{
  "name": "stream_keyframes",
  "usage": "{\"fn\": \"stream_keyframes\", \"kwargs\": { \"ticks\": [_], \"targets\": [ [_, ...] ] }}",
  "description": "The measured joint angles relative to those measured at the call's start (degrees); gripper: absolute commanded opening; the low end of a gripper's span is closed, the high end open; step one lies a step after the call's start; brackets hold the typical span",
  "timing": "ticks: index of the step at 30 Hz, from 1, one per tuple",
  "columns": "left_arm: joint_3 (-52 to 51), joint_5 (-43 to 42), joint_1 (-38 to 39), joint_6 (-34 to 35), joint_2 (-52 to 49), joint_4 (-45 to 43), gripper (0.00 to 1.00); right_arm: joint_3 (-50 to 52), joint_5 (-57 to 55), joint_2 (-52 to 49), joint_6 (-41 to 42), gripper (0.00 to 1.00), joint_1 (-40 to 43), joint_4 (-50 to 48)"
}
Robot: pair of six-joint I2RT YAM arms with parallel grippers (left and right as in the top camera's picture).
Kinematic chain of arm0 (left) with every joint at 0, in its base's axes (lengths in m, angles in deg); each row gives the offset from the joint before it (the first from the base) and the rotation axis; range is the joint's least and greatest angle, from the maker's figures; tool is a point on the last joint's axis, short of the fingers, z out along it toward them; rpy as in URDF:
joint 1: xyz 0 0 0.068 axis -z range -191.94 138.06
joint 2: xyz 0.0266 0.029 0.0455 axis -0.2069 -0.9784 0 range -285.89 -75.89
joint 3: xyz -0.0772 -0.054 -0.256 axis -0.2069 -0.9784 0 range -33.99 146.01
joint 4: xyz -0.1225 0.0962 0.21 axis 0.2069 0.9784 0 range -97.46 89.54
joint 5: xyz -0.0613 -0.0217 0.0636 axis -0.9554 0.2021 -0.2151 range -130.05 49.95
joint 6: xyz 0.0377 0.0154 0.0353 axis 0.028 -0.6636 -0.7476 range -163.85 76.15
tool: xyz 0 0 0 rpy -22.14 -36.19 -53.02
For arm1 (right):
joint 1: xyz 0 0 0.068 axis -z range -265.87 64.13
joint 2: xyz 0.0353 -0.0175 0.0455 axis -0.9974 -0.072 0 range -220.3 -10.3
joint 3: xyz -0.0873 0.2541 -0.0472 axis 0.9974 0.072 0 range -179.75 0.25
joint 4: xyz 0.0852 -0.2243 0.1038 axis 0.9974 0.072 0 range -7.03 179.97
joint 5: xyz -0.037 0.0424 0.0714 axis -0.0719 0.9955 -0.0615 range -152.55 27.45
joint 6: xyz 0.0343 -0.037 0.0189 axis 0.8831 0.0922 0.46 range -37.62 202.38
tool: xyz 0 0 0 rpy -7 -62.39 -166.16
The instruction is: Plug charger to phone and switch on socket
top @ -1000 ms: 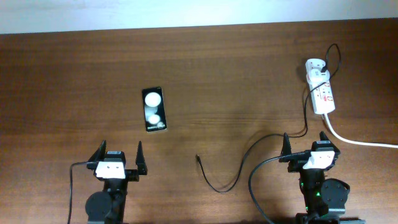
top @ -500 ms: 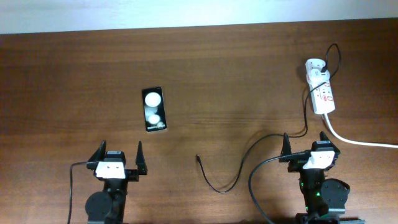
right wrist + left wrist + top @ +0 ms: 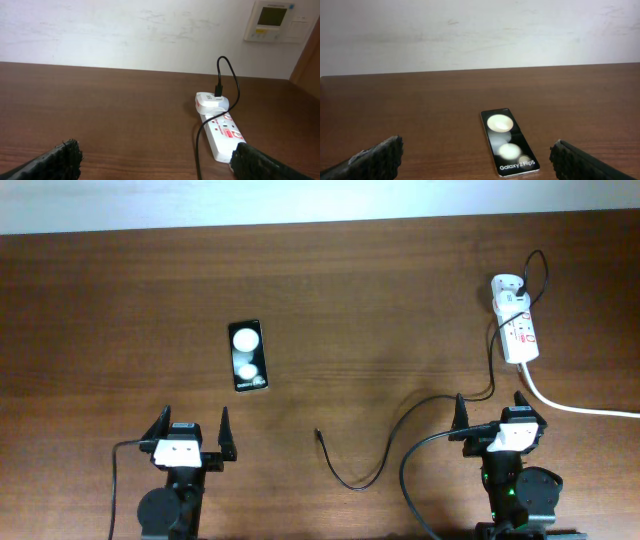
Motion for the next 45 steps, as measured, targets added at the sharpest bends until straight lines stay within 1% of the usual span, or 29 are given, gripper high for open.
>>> {"fn": "stream_keyframes", "kwargs": {
  "ticks": [29, 32, 38, 42, 45],
  "targets": [
    [0.7, -0.7, 0.0, 0.0, 0.0, -0.8, 0.99, 0.0, 0.0, 0.0, 0.0, 0.99, 0.0, 0.0],
    [2.8, -1.0, 0.0, 0.0, 0.0, 0.5, 0.99, 0.0, 0.0, 0.0, 0.0, 0.99, 0.0, 0.0],
    [12.5, -1.5, 0.0, 0.0, -1.0, 9.5, 0.99, 0.0, 0.0, 0.0, 0.0, 0.99, 0.0, 0.0],
    [20.7, -3.0, 0.0, 0.0, -5.8, 12.5, 0.99, 0.0, 0.0, 0.0, 0.0, 0.99, 0.0, 0.0],
    [25.9, -4.6, 0.0, 0.0, -12.3, 13.9, 0.99, 0.0, 0.0, 0.0, 0.0, 0.99, 0.0, 0.0]
  ]
}}
